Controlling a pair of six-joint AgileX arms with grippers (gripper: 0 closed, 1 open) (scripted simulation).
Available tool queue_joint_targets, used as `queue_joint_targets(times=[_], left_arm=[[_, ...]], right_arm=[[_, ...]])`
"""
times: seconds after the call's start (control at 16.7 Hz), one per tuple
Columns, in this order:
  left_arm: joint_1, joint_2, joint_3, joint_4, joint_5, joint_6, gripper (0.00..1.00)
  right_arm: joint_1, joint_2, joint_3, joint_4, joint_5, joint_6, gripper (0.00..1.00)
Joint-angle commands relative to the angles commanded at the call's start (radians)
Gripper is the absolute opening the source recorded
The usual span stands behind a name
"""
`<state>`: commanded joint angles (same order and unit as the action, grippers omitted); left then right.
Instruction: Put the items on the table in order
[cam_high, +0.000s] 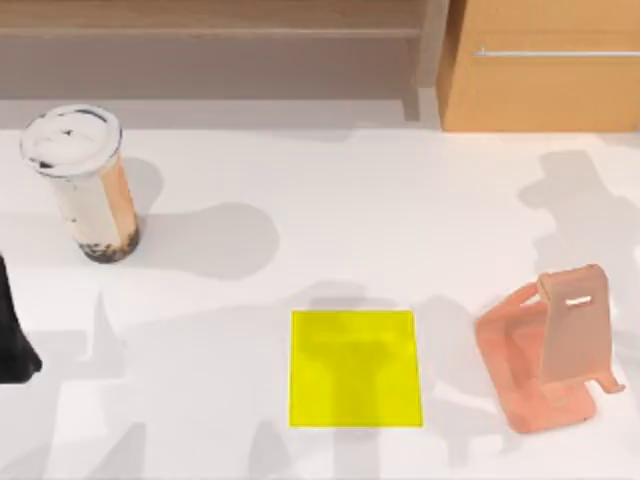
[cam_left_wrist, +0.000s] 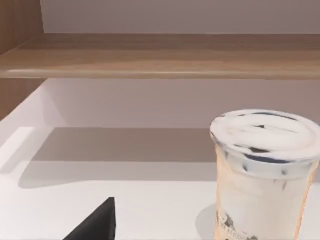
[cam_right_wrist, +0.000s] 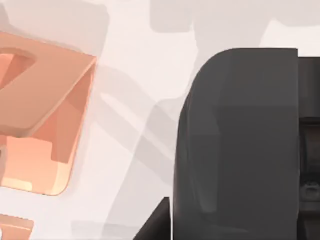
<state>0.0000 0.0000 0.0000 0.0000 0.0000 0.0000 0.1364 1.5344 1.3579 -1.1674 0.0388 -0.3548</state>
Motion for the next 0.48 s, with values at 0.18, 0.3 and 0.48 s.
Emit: queue_joint_targets(times=[0.18,0.3,0.48], left_arm=[[0.0,0.0,0.0,0.0,0.0,0.0,1.0],[0.0,0.0,0.0,0.0,0.0,0.0,1.0],[0.0,0.0,0.0,0.0,0.0,0.0,1.0]], right_arm=[[0.13,0.05,0.106,0.003,0.005,0.28,0.0],[0.222,0.103,0.164,0.014,0.002,0.454,0.0],[0.359,0.21,0.225,0.042,-0.007,0.687,0.0]])
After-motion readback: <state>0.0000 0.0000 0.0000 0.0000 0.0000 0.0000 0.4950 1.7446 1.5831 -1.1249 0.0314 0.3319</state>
